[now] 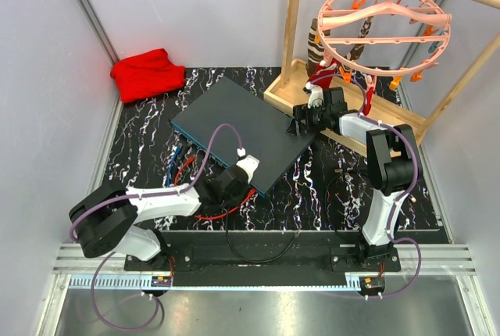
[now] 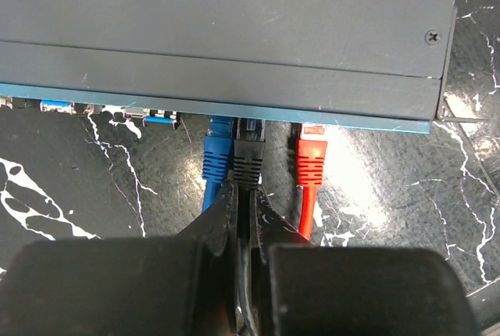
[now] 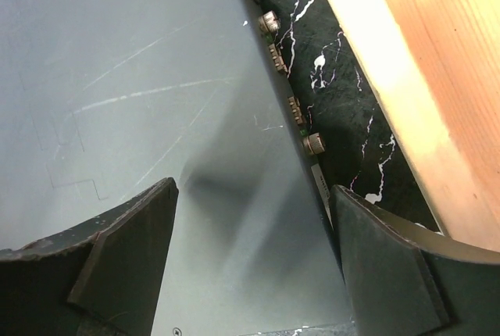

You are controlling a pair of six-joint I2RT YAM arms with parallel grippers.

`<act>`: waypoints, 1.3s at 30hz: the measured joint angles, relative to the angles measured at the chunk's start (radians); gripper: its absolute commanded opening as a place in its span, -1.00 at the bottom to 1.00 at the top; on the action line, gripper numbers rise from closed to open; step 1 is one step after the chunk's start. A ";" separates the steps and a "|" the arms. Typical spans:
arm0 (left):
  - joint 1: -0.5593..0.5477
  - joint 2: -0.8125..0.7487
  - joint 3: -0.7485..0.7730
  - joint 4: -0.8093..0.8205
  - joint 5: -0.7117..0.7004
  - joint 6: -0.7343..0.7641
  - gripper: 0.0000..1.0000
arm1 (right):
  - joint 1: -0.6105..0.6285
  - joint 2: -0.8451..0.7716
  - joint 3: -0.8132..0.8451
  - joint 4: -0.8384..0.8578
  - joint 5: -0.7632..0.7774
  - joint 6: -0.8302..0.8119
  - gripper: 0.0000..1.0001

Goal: Insert the plug into the switch port
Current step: Insert the connector into the switch port.

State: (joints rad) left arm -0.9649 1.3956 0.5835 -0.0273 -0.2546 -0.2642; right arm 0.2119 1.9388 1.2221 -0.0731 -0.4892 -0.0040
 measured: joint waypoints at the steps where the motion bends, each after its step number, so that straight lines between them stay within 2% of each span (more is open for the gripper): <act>1: 0.001 0.002 0.007 -0.010 0.001 0.002 -1.00 | 0.000 0.000 0.001 -0.003 -0.003 -0.006 0.69; 18: 0.009 0.028 0.085 -0.112 0.004 -0.023 -1.00 | 0.006 -0.010 -0.030 0.022 -0.006 -0.051 0.65; 29: 0.017 0.066 0.134 -0.175 0.015 -0.025 -1.00 | 0.030 -0.016 -0.032 0.022 0.060 -0.054 0.68; 37: 0.083 0.032 0.109 -0.155 0.121 -0.040 -0.67 | 0.050 -0.007 0.019 -0.043 0.119 -0.035 0.81; 39: 0.088 0.026 0.109 -0.155 0.128 -0.040 -0.49 | 0.057 -0.007 0.031 -0.062 0.143 -0.029 0.83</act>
State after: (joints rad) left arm -0.8768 1.4220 0.6926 -0.1822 -0.1268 -0.3046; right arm 0.2691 1.9320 1.2530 -0.1349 -0.3458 -0.0330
